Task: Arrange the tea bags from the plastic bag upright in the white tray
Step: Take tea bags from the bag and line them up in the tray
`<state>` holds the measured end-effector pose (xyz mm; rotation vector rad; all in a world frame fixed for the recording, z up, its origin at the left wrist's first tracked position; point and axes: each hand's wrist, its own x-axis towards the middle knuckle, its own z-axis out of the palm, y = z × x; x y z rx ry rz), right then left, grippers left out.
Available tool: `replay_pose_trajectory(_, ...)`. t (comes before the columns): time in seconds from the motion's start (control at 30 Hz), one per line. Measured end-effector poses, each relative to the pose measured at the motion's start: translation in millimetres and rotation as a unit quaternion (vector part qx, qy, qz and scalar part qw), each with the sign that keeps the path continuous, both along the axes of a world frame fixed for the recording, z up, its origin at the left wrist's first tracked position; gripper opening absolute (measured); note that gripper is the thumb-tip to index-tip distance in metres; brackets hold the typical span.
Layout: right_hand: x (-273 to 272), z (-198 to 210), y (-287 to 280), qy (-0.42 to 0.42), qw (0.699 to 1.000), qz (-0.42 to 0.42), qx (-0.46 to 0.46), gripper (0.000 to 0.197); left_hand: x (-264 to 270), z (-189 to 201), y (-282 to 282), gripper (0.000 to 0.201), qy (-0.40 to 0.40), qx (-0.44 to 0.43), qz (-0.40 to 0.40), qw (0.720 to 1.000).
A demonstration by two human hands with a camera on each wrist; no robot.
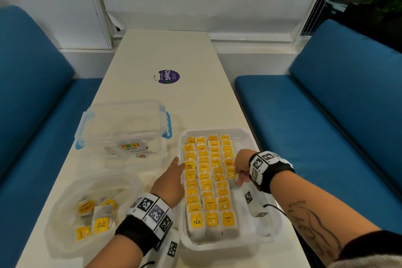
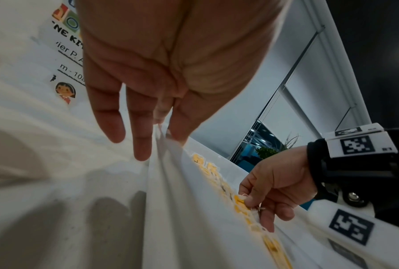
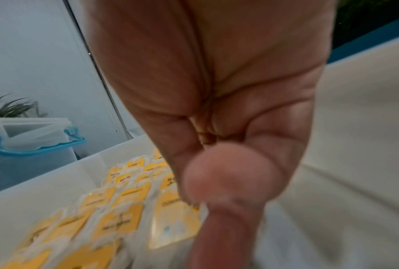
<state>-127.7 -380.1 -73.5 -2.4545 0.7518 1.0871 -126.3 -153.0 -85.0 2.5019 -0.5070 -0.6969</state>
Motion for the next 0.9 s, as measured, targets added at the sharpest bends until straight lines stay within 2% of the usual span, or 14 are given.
replay_pose_trajectory(0.03,0,0,-1,-0.015,1.0,-0.018,0.015,0.036,0,1,0,0.063,0.001,0.0,-0.001,1.0)
replay_pose_trajectory(0.1,0,1,-1,0.02,1.0,-0.006,-0.02,0.02,0,3,-1,0.063,0.007,-0.001,-0.004,1.0)
replay_pose_trajectory(0.13,0,-2,-3,0.015,0.999,-0.017,-0.029,0.018,0,4,-1,0.064,0.011,-0.001,-0.006,1.0)
replay_pose_trajectory(0.27,12,7,-1,-0.054,0.997,-0.06,-0.01,0.024,-1,10,6,0.062,0.017,-0.003,-0.013,1.0)
replay_pose_trajectory(0.4,20,42,28,-0.143,0.989,-0.019,-0.011,0.028,-4,28,19,0.053,0.016,-0.058,0.012,0.998)
replay_pose_trajectory(0.47,19,57,53,-0.201,0.978,0.013,0.049,0.022,-3,41,31,0.046,-0.001,-0.088,0.043,0.995)
replay_pose_trajectory(0.53,17,67,83,-0.263,0.955,0.03,0.136,0.017,-1,53,51,0.036,-0.023,-0.134,0.097,0.986)
replay_pose_trajectory(0.63,11,75,130,-0.302,0.92,0.079,0.236,0.014,0,67,91,0.024,-0.053,-0.206,0.204,0.956)
replay_pose_trajectory(0.77,8,71,194,-0.286,0.886,0.196,0.309,0.005,-2,68,146,0.032,-0.147,-0.154,0.297,0.931)
replay_pose_trajectory(0.83,8,63,221,-0.275,0.874,0.246,0.317,0.01,-5,63,169,0.048,-0.175,-0.106,0.323,0.924)
replay_pose_trajectory(0.9,9,53,245,-0.261,0.872,0.297,0.288,0.018,-10,54,184,0.067,-0.171,-0.036,0.333,0.927)
